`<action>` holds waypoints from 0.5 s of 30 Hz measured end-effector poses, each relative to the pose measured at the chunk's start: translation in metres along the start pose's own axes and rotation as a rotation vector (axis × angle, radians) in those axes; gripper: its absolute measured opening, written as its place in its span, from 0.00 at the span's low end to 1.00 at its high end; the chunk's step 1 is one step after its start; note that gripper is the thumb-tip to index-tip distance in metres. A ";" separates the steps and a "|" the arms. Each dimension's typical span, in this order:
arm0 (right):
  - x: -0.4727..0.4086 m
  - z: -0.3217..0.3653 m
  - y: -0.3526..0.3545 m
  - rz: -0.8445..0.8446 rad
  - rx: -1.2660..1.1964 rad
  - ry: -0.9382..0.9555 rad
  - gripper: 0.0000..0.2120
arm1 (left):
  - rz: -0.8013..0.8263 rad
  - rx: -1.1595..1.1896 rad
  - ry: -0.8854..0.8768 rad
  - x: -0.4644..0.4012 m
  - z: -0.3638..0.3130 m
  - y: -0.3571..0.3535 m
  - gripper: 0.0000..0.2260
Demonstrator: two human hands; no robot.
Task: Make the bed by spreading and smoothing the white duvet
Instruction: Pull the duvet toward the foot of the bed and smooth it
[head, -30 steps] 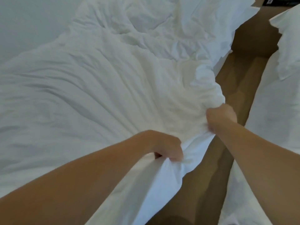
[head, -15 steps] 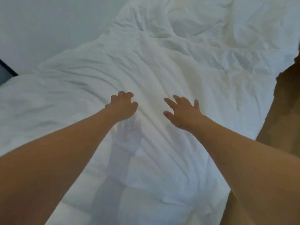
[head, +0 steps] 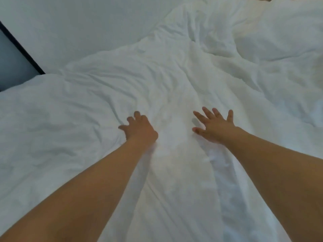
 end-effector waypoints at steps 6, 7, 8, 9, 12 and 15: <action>-0.066 -0.075 0.015 -0.187 0.099 0.023 0.33 | 0.145 -0.112 0.096 -0.058 0.065 -0.041 0.28; -0.067 -0.108 0.019 -0.222 0.136 -0.001 0.33 | 0.195 -0.106 0.280 -0.065 0.088 -0.039 0.30; -0.069 -0.142 0.024 -0.249 0.173 -0.033 0.35 | 0.186 -0.117 0.358 -0.075 0.084 -0.028 0.31; -0.074 -0.172 0.029 -0.244 0.196 -0.056 0.36 | 0.110 -0.110 0.328 -0.090 0.052 -0.011 0.30; -0.087 -0.270 0.030 -0.185 0.144 -0.151 0.35 | -0.114 0.185 -0.171 -0.155 -0.186 0.040 0.24; -0.092 -0.330 -0.004 -0.038 0.176 -0.104 0.37 | 0.150 0.272 -0.316 -0.146 -0.348 -0.024 0.32</action>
Point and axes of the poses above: each hand's wrist, its own x-axis away from the middle knuckle, its own y-axis out of the back of the hand, z = x × y, the point moved 9 cm from there along -x, towards the middle knuckle, and after that the axes turned 3 degrees about -y, right-handed, at the moved point
